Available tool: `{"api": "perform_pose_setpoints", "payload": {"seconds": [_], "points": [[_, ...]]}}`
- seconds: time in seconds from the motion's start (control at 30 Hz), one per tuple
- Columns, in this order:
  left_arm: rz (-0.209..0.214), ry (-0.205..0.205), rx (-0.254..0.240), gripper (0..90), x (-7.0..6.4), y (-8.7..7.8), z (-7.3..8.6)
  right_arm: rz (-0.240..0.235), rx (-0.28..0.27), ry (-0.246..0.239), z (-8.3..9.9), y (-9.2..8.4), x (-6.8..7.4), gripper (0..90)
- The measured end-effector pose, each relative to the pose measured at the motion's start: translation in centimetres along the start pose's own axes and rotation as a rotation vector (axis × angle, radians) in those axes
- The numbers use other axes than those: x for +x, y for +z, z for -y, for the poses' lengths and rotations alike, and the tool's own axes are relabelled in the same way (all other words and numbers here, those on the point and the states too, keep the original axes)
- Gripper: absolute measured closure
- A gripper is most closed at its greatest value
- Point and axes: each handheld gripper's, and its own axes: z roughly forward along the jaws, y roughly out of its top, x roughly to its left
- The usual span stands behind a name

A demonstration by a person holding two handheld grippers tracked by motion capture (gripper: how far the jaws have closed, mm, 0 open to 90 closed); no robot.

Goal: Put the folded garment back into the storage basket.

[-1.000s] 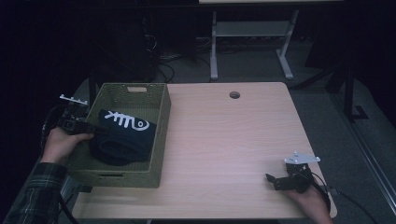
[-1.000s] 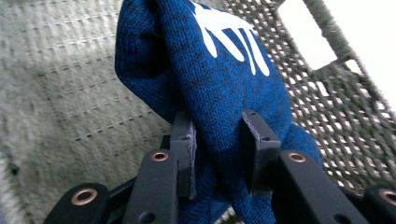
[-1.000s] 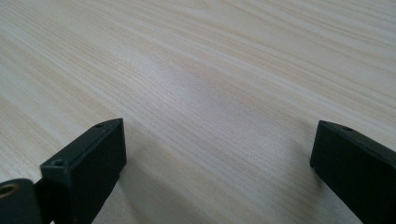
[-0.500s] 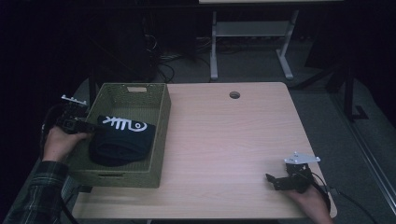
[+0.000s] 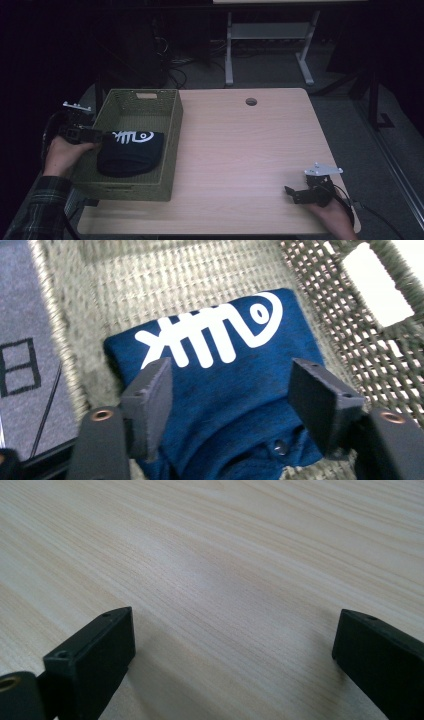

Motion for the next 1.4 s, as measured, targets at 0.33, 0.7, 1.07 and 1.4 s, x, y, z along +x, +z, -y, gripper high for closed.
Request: {"api": "perform_pose_setpoints", "payload": {"seconds": [0.33, 0.7, 1.07, 1.4], "points": [[0.000, 0.072, -0.044, 18.8, -3.9, -0.2, -0.6, 0.000, 0.000, -0.004, 0.0, 0.0, 0.0, 2.9], [0.045, 0.140, -0.082, 16.2, -7.7, 0.6, -1.7, 0.000, 0.000, -0.003, 0.0, 0.0, 0.0, 3.0], [0.081, 0.194, -0.096, 16.2, -11.3, 2.0, -2.6, 0.000, 0.000, -0.002, 0.0, 0.0, 0.0, 2.9], [0.146, 0.241, -0.121, 16.2, -14.9, 3.1, -3.0, 0.000, 0.000, -0.001, 0.0, 0.0, 0.0, 2.9]]}}
